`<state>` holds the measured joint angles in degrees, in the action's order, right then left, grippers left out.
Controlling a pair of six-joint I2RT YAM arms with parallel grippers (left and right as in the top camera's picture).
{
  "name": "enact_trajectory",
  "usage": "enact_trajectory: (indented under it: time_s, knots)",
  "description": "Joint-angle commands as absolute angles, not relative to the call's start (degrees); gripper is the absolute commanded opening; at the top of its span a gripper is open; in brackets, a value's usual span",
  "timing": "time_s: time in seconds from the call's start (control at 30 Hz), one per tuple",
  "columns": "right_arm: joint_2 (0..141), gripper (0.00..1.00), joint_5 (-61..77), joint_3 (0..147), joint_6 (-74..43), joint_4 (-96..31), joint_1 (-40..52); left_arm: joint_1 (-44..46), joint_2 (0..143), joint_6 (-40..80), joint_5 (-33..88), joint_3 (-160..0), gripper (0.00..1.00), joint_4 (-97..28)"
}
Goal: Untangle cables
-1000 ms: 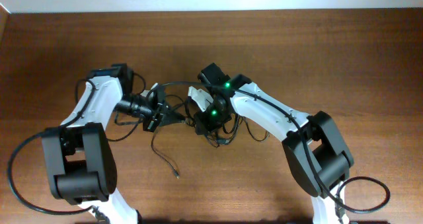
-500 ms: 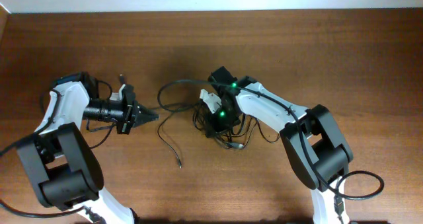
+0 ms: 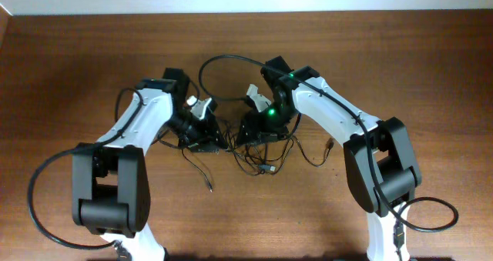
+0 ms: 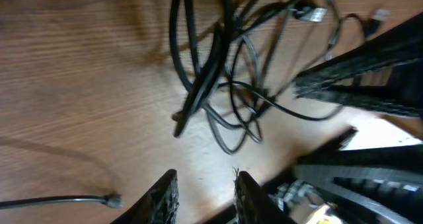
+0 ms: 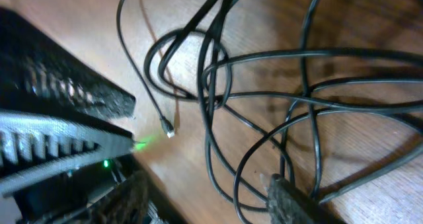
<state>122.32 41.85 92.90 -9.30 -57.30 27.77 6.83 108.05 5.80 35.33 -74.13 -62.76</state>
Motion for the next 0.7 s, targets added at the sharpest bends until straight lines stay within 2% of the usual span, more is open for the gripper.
enact_trajectory:
  time_s: [0.0,0.23,0.37,0.67]
  knots:
    - [123.44,0.57,40.42,93.8,-12.86,-54.92,27.24,7.14,107.98,6.98,26.04,-74.96,0.28,-60.25]
    - [123.61,0.5,36.32,93.8,-18.11,-50.24,26.26,8.27,108.01,6.98,24.38,-74.04,0.2,-57.65]
    - [123.66,0.5,35.94,93.78,-18.09,-50.11,26.22,9.45,108.01,6.66,24.62,-73.82,0.22,-57.36]
    - [124.14,0.5,35.27,93.76,-18.09,-50.09,26.24,11.27,108.01,6.76,24.62,-70.57,0.17,-56.4]
